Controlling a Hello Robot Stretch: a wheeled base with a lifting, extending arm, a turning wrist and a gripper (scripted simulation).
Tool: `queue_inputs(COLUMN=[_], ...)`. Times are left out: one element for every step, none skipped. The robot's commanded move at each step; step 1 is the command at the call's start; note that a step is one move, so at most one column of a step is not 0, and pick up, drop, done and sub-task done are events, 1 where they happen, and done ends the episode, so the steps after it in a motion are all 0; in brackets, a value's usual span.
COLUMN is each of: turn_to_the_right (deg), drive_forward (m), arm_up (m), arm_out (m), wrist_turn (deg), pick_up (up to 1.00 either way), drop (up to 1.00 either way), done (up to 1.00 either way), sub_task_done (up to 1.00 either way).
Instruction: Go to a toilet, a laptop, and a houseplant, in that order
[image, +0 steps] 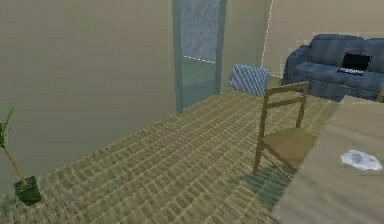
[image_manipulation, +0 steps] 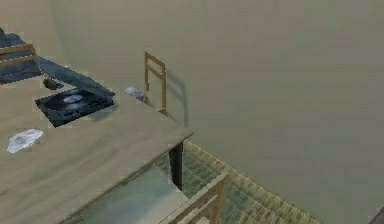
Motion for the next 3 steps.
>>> queue_inputs(turn_to_the_right=[0.0,3.0,0.0], drive_forward=[1.00,0.00,0.60], arm_up=[0.00,0.00,0.00], arm_out=[0.00,0.00,0.00], wrist_turn=[0.0,0.0,0.0], pick_up=[0.00,0.00,0.00], drop=[0.00,0.00,0.00], done=[0.00,0.00,0.00], sub_task_done=[0.00,0.00,0.00])
